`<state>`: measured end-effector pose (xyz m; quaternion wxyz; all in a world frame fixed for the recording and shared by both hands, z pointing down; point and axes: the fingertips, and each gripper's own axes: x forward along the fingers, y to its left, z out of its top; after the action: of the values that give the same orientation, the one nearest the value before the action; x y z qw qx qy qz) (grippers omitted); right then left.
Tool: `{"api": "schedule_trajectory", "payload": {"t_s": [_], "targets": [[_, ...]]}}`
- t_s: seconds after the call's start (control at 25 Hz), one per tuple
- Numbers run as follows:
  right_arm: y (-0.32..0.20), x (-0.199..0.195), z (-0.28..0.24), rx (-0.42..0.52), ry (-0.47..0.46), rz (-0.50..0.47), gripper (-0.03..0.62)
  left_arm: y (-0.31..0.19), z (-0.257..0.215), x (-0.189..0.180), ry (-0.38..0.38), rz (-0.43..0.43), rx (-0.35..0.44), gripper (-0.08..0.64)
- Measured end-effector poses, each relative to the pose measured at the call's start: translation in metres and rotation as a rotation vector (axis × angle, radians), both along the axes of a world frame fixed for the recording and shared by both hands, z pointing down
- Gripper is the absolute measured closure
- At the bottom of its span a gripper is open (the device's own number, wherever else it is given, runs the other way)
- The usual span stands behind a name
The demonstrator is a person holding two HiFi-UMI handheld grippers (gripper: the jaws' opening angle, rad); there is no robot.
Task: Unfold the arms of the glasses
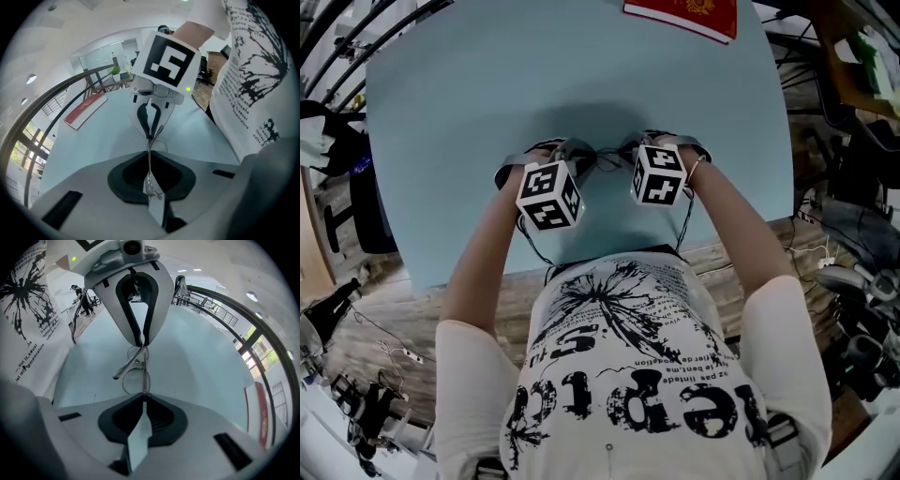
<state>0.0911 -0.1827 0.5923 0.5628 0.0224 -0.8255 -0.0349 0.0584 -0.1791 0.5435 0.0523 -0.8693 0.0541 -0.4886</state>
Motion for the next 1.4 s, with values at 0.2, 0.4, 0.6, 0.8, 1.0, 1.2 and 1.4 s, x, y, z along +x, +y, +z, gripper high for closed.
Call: {"api": "schedule_trajectory", "payload": {"t_s": [0.2,0.4,0.6,0.8,1.0,1.2,1.4], "targets": [[0.002,-0.002,-0.002,0.011,0.008,-0.006,0.557,0.006,-0.009,-0.012,0.012,-0.035,-0.057,0.529],[0.006,-0.003,-0.004,0.014,0.008,0.006,0.557,0.009,-0.021,-0.025,-0.006,-0.045,-0.075,0.529],[0.006,-0.002,-0.006,0.011,0.016,0.028,0.557,0.006,-0.033,-0.045,-0.014,-0.070,-0.067,0.532],[0.007,-0.001,-0.006,0.024,0.028,0.042,0.557,0.008,-0.036,-0.069,-0.001,-0.102,-0.042,0.541],[0.008,-0.001,-0.005,0.033,0.034,0.043,0.557,0.013,-0.030,-0.081,0.020,-0.129,-0.041,0.542],[0.009,-0.003,-0.006,0.037,0.042,0.041,0.557,0.003,-0.031,-0.068,0.055,-0.133,0.061,0.447],[0.008,-0.002,-0.004,0.030,0.044,0.045,0.557,-0.002,-0.024,-0.051,0.060,-0.094,0.079,0.507]]}}
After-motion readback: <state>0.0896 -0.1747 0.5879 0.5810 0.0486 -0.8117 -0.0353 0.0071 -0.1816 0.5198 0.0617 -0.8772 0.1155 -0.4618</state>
